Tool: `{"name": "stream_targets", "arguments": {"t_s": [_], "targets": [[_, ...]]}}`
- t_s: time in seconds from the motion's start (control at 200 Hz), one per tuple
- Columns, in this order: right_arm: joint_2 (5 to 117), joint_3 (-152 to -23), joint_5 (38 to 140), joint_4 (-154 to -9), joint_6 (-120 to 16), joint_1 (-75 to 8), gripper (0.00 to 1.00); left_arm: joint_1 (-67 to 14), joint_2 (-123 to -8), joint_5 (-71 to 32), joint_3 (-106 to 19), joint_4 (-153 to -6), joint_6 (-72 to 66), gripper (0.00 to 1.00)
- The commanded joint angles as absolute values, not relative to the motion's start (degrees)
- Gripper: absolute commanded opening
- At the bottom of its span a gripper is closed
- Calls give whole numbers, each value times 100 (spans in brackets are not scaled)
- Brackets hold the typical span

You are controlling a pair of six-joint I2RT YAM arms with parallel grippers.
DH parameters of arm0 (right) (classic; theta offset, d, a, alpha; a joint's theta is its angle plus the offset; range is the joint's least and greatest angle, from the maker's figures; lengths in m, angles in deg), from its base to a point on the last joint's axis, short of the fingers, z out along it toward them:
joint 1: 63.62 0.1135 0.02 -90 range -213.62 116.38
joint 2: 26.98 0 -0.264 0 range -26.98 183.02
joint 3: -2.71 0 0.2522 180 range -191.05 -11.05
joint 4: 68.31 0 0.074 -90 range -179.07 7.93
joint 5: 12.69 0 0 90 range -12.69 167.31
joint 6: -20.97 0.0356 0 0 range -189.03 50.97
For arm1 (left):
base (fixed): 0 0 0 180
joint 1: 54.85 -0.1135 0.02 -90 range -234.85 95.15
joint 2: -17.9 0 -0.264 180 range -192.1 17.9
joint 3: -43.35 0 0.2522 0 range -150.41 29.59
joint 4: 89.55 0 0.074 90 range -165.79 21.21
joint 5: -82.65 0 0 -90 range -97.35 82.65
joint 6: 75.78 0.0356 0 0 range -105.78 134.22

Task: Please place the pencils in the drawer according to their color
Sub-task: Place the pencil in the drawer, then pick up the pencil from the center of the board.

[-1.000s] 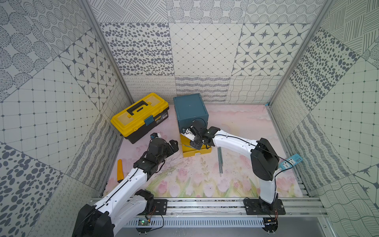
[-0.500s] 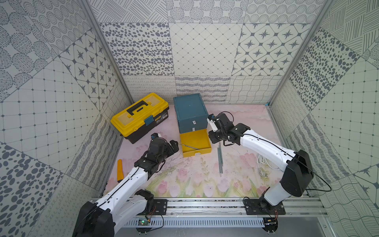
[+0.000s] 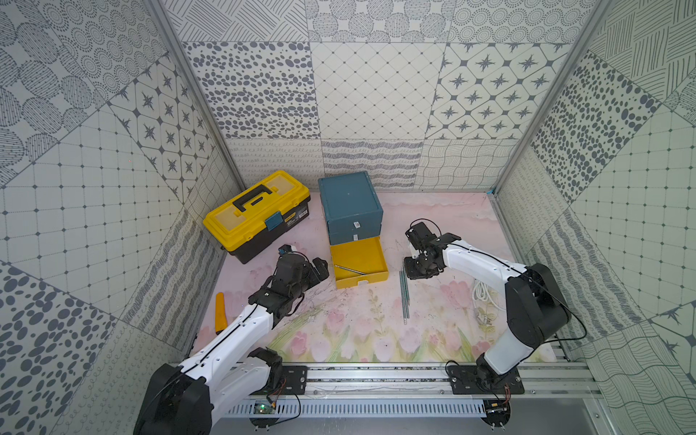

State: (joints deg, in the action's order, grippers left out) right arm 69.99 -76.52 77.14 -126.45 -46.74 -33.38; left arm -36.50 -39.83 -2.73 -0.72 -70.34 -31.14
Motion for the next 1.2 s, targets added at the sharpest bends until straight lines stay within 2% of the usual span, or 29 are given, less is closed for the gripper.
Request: {"name": "stream_targets", "arguments": {"t_s": [0.0, 1.196], "targets": [[7314, -7766, 7682, -12634, -4591, -3327, 30, -3677, -4017, -342, -86, -7210, -3126, 99], [7961, -8110, 7789, -12417, -4494, -3286, 26, -3674, -4082, -392, -86, -7236, -3157, 99]]}}
